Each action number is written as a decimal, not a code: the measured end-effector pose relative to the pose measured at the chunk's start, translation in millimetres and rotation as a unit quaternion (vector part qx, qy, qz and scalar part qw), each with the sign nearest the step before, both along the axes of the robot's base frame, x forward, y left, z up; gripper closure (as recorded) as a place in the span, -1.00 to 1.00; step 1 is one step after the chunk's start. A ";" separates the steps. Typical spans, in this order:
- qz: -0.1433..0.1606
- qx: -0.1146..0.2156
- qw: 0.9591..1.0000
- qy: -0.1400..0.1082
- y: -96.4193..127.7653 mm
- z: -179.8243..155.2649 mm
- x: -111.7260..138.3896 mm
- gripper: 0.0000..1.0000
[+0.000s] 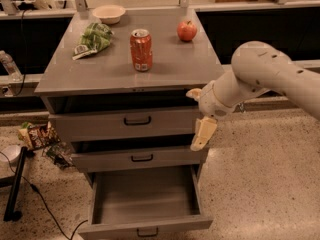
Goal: Open top drawer
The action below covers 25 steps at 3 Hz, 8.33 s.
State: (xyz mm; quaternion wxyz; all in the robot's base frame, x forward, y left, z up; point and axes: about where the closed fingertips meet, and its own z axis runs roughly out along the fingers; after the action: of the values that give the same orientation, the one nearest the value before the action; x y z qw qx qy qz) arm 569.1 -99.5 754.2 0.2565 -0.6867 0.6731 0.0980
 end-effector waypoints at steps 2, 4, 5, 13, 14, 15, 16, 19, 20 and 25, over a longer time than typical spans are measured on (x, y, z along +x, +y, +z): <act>0.014 -0.001 1.000 0.014 13.5 -42.3 20.1 -1.00; 0.011 0.005 1.000 0.004 26.9 -50.2 47.6 -1.00; 0.009 0.010 1.000 0.006 35.4 -53.6 59.4 -1.00; -0.003 -0.028 0.999 0.037 -19.3 21.8 -18.8 -0.23; 0.004 -0.023 0.999 0.027 -4.0 2.3 -0.1 -0.86; 0.001 -0.007 1.000 0.027 6.5 -13.3 16.3 -1.00; -0.006 -0.010 1.000 0.025 13.6 -29.0 35.2 -1.00; -0.012 -0.026 0.998 0.063 32.6 -85.2 63.7 -0.67; -0.004 -0.030 0.997 0.078 29.6 -96.2 49.0 -0.20; 0.004 -0.022 0.996 0.088 -2.6 -56.5 -23.8 -0.23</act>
Offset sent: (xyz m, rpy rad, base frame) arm 0.0387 0.0227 -0.0481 0.0111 0.0026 0.0445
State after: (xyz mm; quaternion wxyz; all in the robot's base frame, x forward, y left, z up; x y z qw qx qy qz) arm 545.3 -102.1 697.6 0.1809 -0.6834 0.6925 0.1441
